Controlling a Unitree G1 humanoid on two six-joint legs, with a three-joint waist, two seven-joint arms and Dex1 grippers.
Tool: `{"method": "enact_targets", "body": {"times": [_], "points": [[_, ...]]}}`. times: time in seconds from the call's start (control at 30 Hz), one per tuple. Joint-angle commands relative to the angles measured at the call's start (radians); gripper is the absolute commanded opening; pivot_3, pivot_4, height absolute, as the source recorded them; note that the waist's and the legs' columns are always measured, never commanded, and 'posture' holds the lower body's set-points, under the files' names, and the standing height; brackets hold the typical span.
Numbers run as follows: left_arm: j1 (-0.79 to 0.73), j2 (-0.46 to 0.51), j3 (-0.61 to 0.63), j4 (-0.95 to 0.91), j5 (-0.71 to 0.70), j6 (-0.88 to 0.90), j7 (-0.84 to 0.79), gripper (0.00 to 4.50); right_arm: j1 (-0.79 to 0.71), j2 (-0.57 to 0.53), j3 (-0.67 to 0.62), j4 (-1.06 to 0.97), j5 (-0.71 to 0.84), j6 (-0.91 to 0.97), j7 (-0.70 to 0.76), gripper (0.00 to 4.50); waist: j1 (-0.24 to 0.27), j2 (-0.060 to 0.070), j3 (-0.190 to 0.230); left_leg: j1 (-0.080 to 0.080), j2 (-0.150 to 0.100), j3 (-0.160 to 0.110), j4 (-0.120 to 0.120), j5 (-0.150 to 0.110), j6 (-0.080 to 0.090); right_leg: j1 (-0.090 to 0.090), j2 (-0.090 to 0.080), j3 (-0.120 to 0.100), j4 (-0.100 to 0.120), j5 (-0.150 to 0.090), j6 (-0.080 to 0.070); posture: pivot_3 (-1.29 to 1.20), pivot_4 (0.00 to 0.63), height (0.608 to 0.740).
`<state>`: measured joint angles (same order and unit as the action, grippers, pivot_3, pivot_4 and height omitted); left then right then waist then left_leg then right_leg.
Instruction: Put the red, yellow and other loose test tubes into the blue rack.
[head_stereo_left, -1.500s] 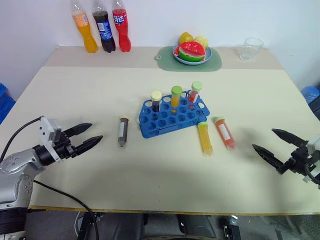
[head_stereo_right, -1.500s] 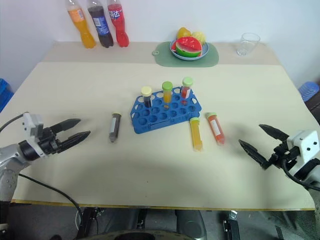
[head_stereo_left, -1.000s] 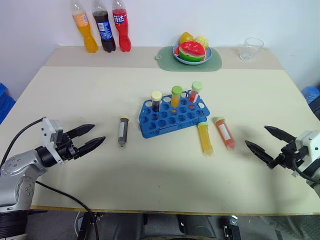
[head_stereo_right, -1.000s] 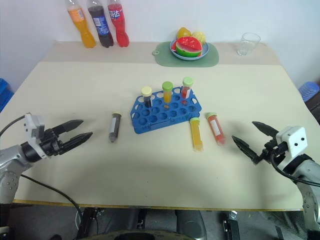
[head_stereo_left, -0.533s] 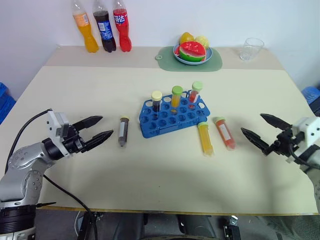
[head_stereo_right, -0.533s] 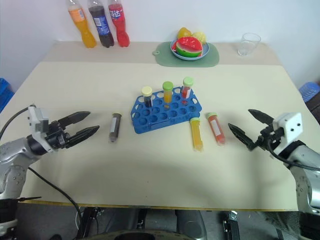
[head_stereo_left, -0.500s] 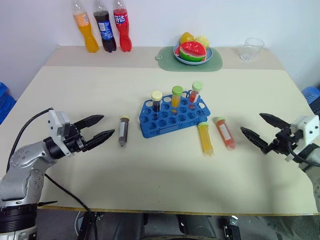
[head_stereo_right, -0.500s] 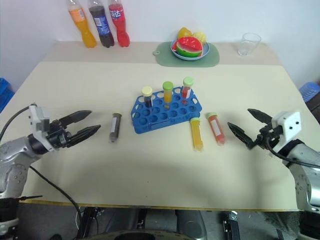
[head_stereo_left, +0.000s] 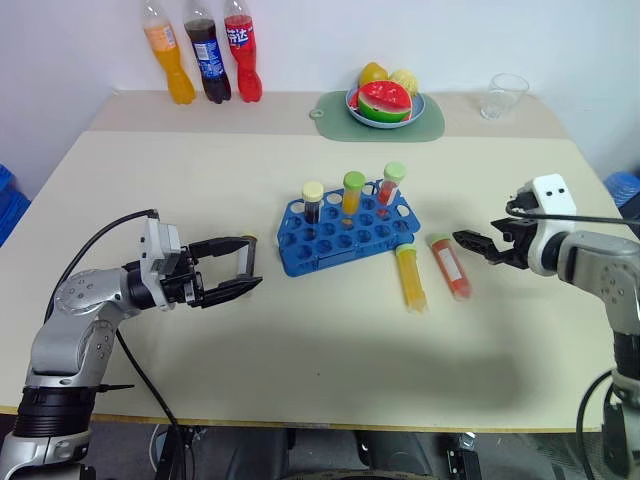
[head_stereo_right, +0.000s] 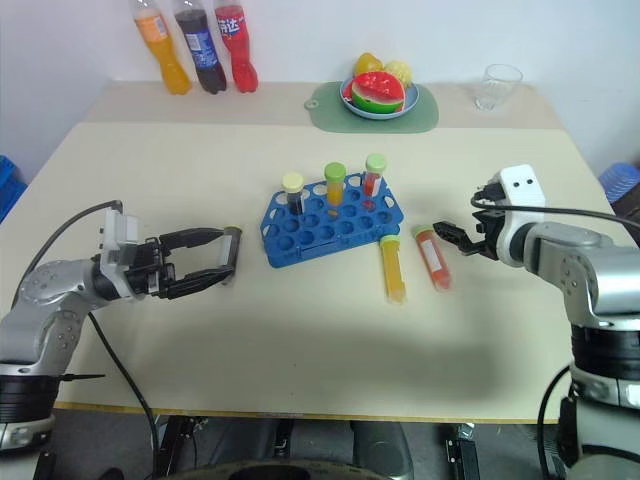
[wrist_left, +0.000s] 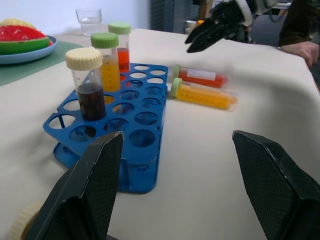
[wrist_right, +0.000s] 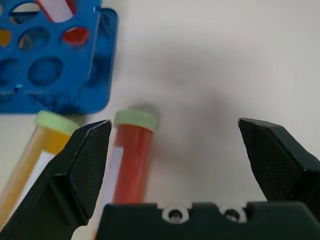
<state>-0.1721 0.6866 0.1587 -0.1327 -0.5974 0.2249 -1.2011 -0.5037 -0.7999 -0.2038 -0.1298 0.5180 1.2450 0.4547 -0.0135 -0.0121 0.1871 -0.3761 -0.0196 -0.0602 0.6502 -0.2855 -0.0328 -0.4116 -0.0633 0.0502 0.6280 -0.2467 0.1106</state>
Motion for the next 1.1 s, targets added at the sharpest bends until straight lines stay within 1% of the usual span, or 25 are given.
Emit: {"method": "enact_targets", "body": {"times": [0.03,0.23,0.37,0.47,0.57,0.63,0.67,0.77,0.8,0.9,0.93,1.03,1.1], "points": [[0.004,0.006,-0.002,-0.026,0.001,-0.016,-0.016,3.59,-0.067,-0.004,0.001,0.004,0.021,0.123,-0.005,4.5,0.001,0.0,0.0,-0.001,0.0,0.0,0.0,0.0,0.0,-0.001,0.0,0.0,0.0,0.0,0.0,0.0,0.15,0.74],[0.035,0.003,0.003,-0.051,0.0,-0.018,-0.007,3.59,-0.091,0.012,0.034,-0.007,0.028,0.198,0.003,4.5,-0.002,0.0,0.0,-0.002,0.0,0.0,0.0,0.0,0.0,-0.002,0.0,0.0,0.0,0.0,0.0,0.0,0.15,0.74],[0.058,-0.013,0.013,-0.072,-0.01,-0.014,0.022,3.59,-0.097,0.03,0.076,0.023,-0.001,0.191,-0.008,4.5,-0.006,0.0,0.0,-0.001,0.0,0.0,0.0,0.0,0.0,-0.002,0.0,0.0,0.0,0.0,0.0,0.0,0.15,0.74],[0.08,-0.015,0.015,-0.09,-0.01,-0.015,0.03,3.59,-0.114,0.035,0.131,0.053,-0.02,0.162,0.001,4.5,-0.007,0.0,0.0,-0.001,0.0,0.0,0.0,0.0,0.0,-0.002,0.0,0.0,0.001,0.0,0.0,0.0,0.15,0.74],[0.093,-0.013,0.019,-0.098,-0.011,-0.016,0.036,3.66,-0.126,0.036,0.187,0.08,-0.04,0.129,0.015,3.72,-0.006,0.0,0.0,-0.001,0.0,0.0,0.0,0.0,0.0,-0.002,0.0,0.0,0.001,0.0,0.0,0.0,0.15,0.74],[0.102,-0.013,0.023,-0.103,-0.011,-0.017,0.041,3.66,-0.126,0.036,0.231,0.096,-0.061,0.098,0.027,2.77,-0.006,0.0,0.0,-0.001,0.0,0.0,0.0,0.0,0.0,-0.002,0.0,0.0,0.001,0.0,0.0,0.0,0.15,0.74],[0.106,-0.013,0.025,-0.106,-0.012,-0.017,0.043,3.66,-0.125,0.036,0.248,0.102,-0.069,0.085,0.031,2.15,-0.006,0.0,0.0,-0.001,0.0,0.0,0.0,0.0,0.0,-0.002,0.001,0.0,0.001,0.0,0.0,0.0,0.15,0.74],[0.115,-0.015,0.032,-0.116,-0.02,-0.012,0.056,3.66,-0.12,0.028,0.282,0.103,-0.094,0.043,0.05,0.86,-0.006,0.0,0.0,-0.001,0.0,0.0,0.0,0.0,0.0,-0.002,0.0,0.0,0.0,0.0,0.0,0.0,0.15,0.74],[0.117,-0.016,0.033,-0.118,-0.022,-0.011,0.059,3.66,-0.117,0.023,0.287,0.103,-0.101,0.033,0.056,0.78,-0.007,0.0,0.0,-0.001,0.0,0.0,0.0,0.0,0.0,-0.002,0.0,0.0,0.0,0.0,0.0,0.0,0.15,0.74],[0.125,-0.017,0.039,-0.123,-0.023,-0.012,0.063,3.66,-0.087,-0.028,0.319,0.078,-0.144,-0.043,0.091,0.78,-0.007,0.0,0.0,0.0,0.0,0.001,0.0,0.0,0.0,-0.001,0.001,0.0,0.0,0.0,0.0,0.0,0.15,0.74],[0.125,-0.018,0.039,-0.124,-0.023,-0.012,0.064,3.66,-0.083,-0.036,0.308,0.076,-0.148,-0.057,0.096,0.78,-0.006,0.0,0.0,0.0,0.0,0.001,0.0,0.0,0.0,-0.001,0.001,0.0,0.0,0.0,0.0,0.0,0.15,0.74],[0.133,-0.019,0.043,-0.126,-0.023,-0.014,0.068,3.66,-0.057,-0.049,0.251,0.052,-0.166,-0.184,0.108,0.78,-0.002,0.0,0.0,0.0,0.0,0.0,0.0,0.0,0.0,-0.001,0.0,0.0,0.0,0.0,0.0,0.0,0.15,0.74],[0.136,-0.021,0.045,-0.126,-0.023,-0.015,0.071,3.66,-0.038,-0.007,0.16,0.024,-0.115,-0.252,0.131,0.78,-0.003,0.0,0.0,-0.001,-0.001,0.001,0.0,0.0,0.0,-0.001,0.0,0.0,0.0,0.0,0.0,0.0,0.15,0.74]]}}
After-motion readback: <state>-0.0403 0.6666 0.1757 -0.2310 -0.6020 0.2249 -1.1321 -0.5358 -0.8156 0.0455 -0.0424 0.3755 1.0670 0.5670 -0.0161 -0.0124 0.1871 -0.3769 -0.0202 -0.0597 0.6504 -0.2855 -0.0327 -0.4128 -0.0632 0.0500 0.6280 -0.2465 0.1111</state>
